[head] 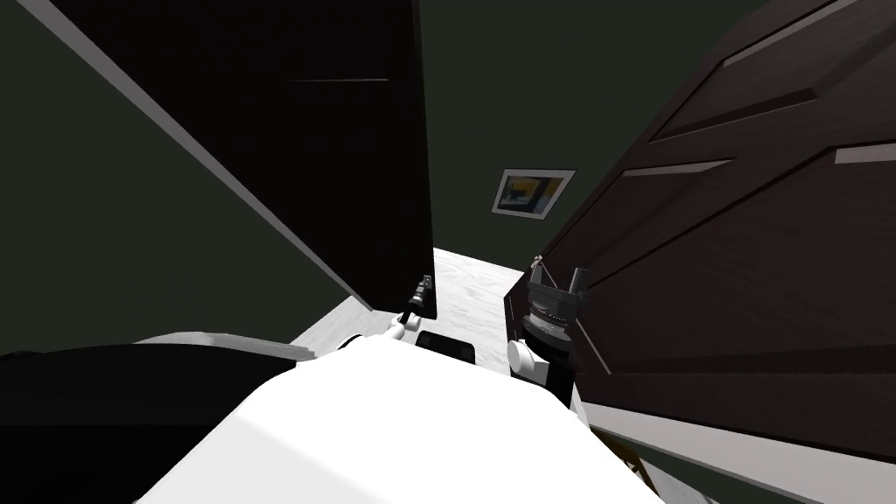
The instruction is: Push the door open
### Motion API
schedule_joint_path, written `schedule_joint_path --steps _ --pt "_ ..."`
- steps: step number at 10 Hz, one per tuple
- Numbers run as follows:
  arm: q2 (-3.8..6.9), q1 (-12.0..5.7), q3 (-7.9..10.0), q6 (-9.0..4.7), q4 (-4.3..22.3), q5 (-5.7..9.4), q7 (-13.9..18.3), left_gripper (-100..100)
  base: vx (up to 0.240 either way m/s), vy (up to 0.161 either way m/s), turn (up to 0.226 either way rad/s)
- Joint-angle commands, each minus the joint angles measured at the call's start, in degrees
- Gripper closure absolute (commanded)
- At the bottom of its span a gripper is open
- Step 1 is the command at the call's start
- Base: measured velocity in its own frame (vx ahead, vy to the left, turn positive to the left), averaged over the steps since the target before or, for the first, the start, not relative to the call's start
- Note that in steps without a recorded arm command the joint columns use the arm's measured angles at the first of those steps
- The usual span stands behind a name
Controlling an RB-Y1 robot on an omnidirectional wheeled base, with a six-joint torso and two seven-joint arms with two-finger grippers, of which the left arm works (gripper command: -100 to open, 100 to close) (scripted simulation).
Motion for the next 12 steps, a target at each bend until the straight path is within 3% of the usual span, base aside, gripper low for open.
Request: schedule_joint_path --steps 1,8,9,12 --pt "0.89 0.01 1.23 0.21 -0.5 0.63 -0.4 100 0.191 -0.07 0.071" --pt "2.12 -0.09 4.67 0.15 -0.1 2.54 -1.3 100 0.159 -0.04 0.057" --pt "1.32 0.6 4.08 0.92 -1.5 2.36 -1.5 -100 -0.056 -0.061 0.077" --pt "0.81 0.62 4.13 1.1 -1.7 2.57 -1.5 -100 -0.19 -0.085 0.029"
